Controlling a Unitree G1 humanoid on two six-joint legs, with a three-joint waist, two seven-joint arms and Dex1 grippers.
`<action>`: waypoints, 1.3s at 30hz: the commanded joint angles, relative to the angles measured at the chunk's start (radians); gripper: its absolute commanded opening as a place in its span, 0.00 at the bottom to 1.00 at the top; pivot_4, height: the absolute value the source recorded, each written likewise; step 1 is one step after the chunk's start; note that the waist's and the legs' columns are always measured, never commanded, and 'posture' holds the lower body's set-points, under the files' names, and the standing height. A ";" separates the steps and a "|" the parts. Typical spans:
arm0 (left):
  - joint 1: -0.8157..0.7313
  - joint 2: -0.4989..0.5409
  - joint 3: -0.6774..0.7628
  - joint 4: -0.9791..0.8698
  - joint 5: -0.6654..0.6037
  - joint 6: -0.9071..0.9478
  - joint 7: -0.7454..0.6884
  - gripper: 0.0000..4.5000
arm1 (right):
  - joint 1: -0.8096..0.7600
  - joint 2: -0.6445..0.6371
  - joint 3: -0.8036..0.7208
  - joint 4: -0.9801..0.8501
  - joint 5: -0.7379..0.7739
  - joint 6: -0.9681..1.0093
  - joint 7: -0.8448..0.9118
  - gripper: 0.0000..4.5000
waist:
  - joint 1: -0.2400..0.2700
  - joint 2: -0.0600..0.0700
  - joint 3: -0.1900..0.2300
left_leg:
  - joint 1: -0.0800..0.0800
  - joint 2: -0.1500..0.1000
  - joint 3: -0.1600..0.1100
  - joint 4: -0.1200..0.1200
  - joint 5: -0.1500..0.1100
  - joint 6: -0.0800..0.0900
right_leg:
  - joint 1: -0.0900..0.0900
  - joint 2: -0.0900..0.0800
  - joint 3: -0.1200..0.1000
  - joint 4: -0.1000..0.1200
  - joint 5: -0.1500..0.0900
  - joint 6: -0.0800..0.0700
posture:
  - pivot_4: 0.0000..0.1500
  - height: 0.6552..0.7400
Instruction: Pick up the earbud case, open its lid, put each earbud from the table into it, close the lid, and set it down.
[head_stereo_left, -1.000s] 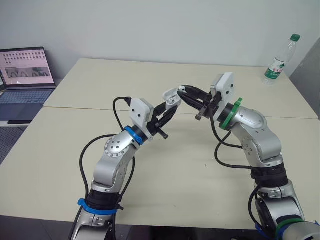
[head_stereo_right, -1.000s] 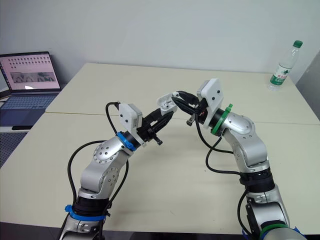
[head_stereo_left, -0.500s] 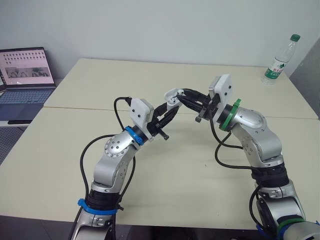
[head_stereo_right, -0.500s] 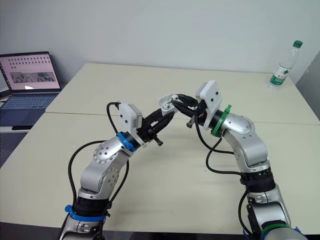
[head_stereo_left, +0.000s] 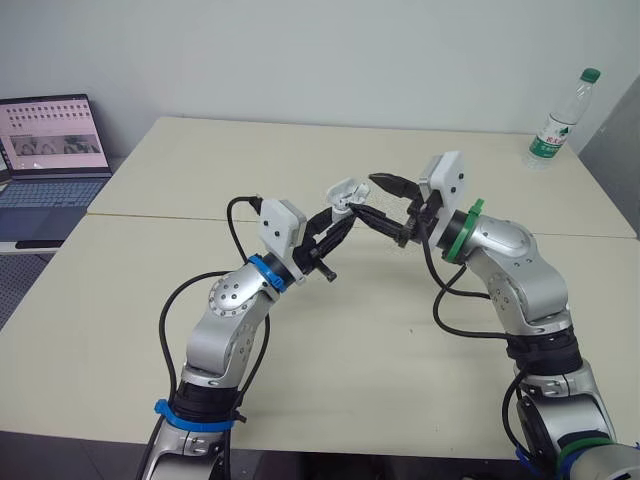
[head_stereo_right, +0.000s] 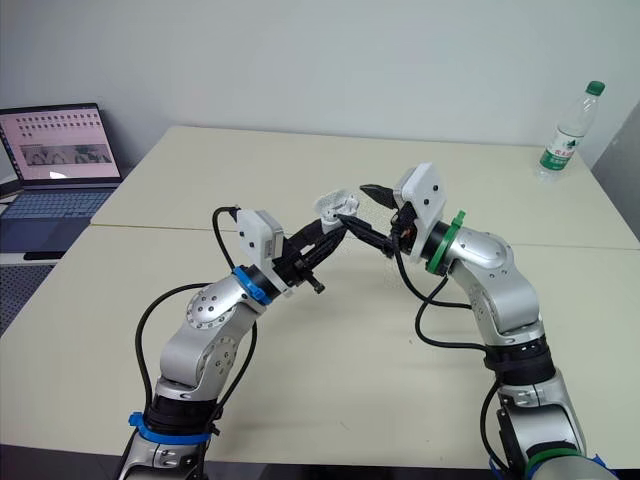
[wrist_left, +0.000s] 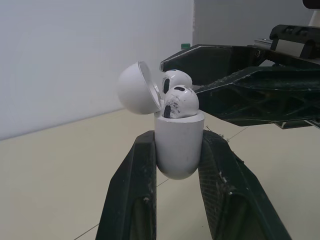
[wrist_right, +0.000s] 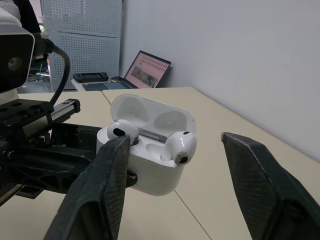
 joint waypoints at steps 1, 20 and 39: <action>-0.011 -0.007 -0.006 -0.044 -0.011 -0.018 -0.005 0.17 | -0.002 0.005 -0.019 -0.033 0.046 0.008 0.017 0.63 | 0.000 0.000 0.000 | 0.000 0.000 0.000 0.000 0.000 0.000 | 0.000 0.000 0.000 0.000 0.000 0.000 | 1.00 1.00; -0.007 -0.004 -0.007 -0.047 -0.005 -0.018 -0.002 0.17 | -0.025 -0.002 -0.141 -0.020 0.212 0.154 -0.049 0.63 | 0.000 0.000 0.000 | 0.000 0.000 0.000 0.000 0.000 0.000 | 0.000 0.000 0.000 0.000 0.000 0.000 | 1.00 1.00; 0.001 0.002 -0.011 -0.057 0.001 -0.020 0.002 0.17 | 0.018 -0.031 -0.088 -0.041 0.145 0.173 -0.082 0.00 | -0.001 0.000 0.000 | 0.000 0.000 0.000 0.000 0.000 0.000 | 0.000 0.000 0.001 0.000 0.000 0.000 | 1.00 1.00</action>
